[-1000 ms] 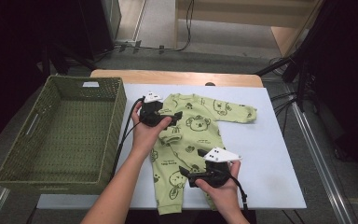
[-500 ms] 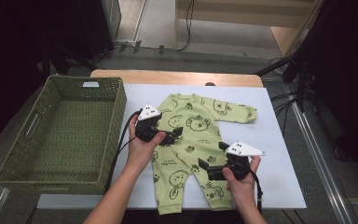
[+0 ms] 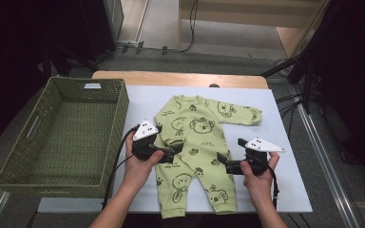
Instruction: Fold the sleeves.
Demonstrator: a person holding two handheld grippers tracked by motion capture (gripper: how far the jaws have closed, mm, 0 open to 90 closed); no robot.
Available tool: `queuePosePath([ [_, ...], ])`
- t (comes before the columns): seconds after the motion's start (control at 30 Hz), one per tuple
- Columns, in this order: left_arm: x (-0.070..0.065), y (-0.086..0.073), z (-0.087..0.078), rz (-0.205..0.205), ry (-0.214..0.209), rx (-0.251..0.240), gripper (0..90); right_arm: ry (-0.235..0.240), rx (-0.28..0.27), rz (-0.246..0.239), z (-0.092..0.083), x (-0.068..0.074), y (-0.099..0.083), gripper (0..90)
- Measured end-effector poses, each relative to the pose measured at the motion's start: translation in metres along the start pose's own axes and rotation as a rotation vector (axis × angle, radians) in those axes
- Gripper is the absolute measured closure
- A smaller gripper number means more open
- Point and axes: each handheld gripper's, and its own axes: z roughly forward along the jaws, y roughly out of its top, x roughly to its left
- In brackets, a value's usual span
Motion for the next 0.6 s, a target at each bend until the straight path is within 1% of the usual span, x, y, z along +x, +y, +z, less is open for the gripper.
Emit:
queuePosePath([
  [0.1, -0.004, -0.008, -0.004, 0.000, 0.000, 0.004, 0.0, 0.001, 0.002, 0.009, 0.000, -0.004, -0.001, 0.0],
  [0.17, -0.007, -0.015, -0.007, -0.001, 0.004, 0.012, 0.0, 0.009, 0.005, 0.003, -0.001, -0.003, -0.003, 0.0],
  [0.3, -0.013, -0.030, -0.012, -0.001, 0.004, 0.037, 0.0, 0.027, 0.012, -0.019, -0.005, 0.003, -0.011, 0.0],
  [0.37, -0.017, -0.038, -0.016, -0.003, 0.001, 0.040, 0.0, 0.039, 0.020, -0.022, -0.009, 0.008, -0.016, 0.0],
  [0.43, -0.022, -0.045, -0.020, -0.008, -0.001, 0.044, 0.0, 0.047, 0.032, -0.046, -0.014, 0.013, -0.021, 0.0],
  [0.5, -0.027, -0.051, -0.024, 0.001, -0.007, 0.053, 0.0, 0.061, 0.035, -0.048, -0.020, 0.017, -0.027, 0.0],
  [0.6, -0.035, -0.059, -0.028, 0.014, -0.004, 0.078, 0.0, 0.075, 0.028, -0.040, -0.028, 0.022, -0.036, 12.7],
])
